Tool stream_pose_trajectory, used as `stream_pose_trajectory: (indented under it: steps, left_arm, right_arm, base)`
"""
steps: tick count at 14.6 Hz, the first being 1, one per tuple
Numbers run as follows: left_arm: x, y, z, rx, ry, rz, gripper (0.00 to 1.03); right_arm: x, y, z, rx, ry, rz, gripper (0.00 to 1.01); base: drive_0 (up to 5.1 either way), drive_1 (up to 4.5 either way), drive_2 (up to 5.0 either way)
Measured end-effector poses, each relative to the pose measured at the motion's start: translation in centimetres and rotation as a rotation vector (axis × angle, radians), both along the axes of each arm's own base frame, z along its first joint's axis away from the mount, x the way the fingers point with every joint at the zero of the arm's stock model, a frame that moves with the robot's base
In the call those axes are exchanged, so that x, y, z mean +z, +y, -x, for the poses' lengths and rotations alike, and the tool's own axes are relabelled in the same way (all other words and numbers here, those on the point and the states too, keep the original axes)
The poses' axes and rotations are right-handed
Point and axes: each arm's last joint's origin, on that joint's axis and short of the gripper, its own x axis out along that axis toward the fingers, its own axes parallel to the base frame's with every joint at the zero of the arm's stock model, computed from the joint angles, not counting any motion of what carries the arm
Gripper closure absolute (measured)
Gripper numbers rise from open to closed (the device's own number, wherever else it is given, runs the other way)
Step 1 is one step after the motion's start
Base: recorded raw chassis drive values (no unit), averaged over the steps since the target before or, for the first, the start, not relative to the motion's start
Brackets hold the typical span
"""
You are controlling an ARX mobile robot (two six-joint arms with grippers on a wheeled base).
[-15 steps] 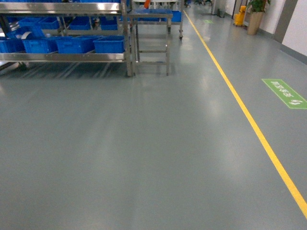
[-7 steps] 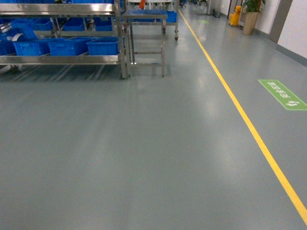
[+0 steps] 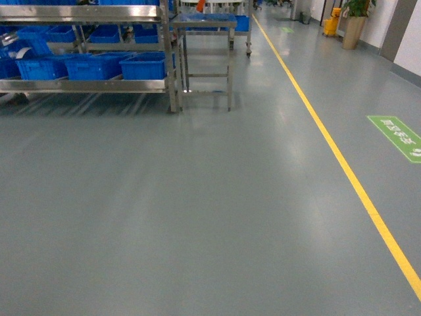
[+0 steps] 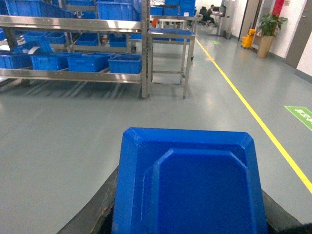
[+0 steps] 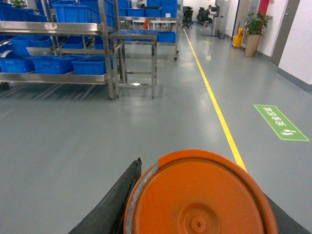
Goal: Sort blue parts and orange caps into right shelf containers
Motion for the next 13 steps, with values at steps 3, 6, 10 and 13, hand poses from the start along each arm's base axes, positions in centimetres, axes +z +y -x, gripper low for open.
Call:
stream_pose_trajectory:
  steps: [3,6,10,13]
  left_arm:
    - [-0.02,0.0,0.0,0.0,0.002,0.0,0.59]
    - [-0.01,0.0,0.0,0.0,0.001,0.0,0.59]
    - [0.0,0.0,0.0,0.001,0.0,0.0,0.59]
    - [-0.02,0.01,0.0,0.002,0.002,0.0,0.59]
  right_arm:
    - [-0.02,0.0,0.0,0.0,0.002,0.0,0.57]
    - [-0.02,0.0,0.0,0.0,0.002,0.0,0.57]
    - [-0.02,0.0,0.0,0.0,0.002,0.0,0.57]
    - [-0.02,0.0,0.0,0.0,0.002,0.0,0.57]
  base:
    - [0.0,4.12,-4.1]
    - [0.1,4.19,-4.1]
    - [0.0,4.14,-4.2]
    - [0.0,4.17,-4.2]
